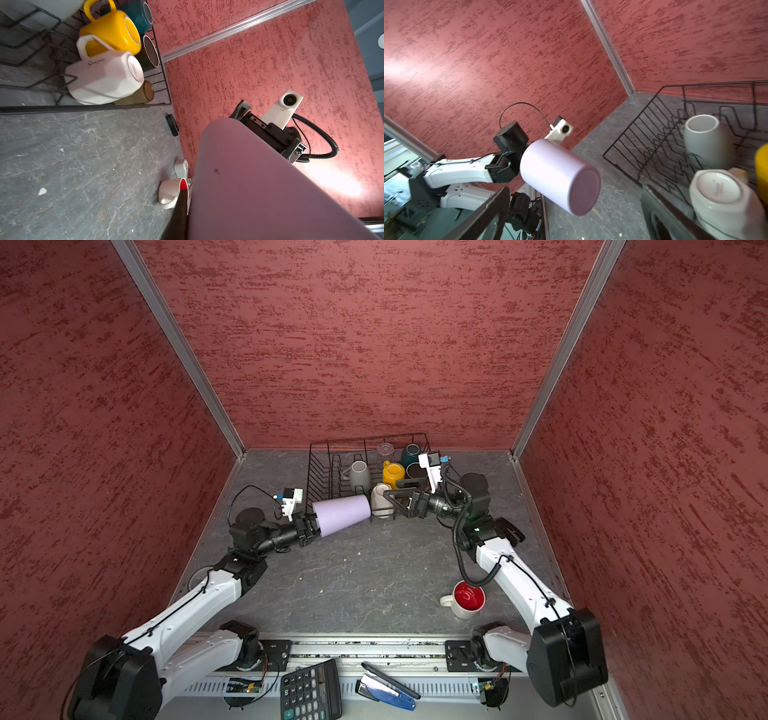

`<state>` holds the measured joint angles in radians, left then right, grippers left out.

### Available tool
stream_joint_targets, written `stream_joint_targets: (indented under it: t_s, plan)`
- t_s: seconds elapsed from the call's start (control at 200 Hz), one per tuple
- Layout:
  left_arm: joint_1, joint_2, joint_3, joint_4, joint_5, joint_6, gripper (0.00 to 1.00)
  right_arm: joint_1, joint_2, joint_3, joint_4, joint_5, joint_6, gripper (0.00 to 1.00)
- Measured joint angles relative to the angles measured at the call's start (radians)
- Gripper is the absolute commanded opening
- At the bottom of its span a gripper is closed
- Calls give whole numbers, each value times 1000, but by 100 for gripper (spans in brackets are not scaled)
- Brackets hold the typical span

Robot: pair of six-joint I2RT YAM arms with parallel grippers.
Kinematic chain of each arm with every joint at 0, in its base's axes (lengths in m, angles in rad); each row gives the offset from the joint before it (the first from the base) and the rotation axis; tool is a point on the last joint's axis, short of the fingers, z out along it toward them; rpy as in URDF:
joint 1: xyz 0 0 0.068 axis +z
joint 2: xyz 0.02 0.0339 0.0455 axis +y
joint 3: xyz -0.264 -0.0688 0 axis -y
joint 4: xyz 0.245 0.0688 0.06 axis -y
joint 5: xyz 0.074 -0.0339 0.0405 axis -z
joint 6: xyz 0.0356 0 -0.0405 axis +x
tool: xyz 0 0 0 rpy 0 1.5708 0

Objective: Load the cups into the dish rack
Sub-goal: 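Lift the lilac cup toward the rack while right moves to meet it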

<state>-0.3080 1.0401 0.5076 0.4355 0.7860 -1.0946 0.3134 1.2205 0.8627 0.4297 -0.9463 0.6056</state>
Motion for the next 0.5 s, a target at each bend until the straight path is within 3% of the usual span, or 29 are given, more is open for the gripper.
stream_joint_targets:
  t_s: [0.185,0.501]
  plan:
    - [6,58,0,137,95,-72,0,51,51,14,64,-42,32,99]
    - [13,68,0,217,141,-121,0,139,103,60,82,-56,30,99]
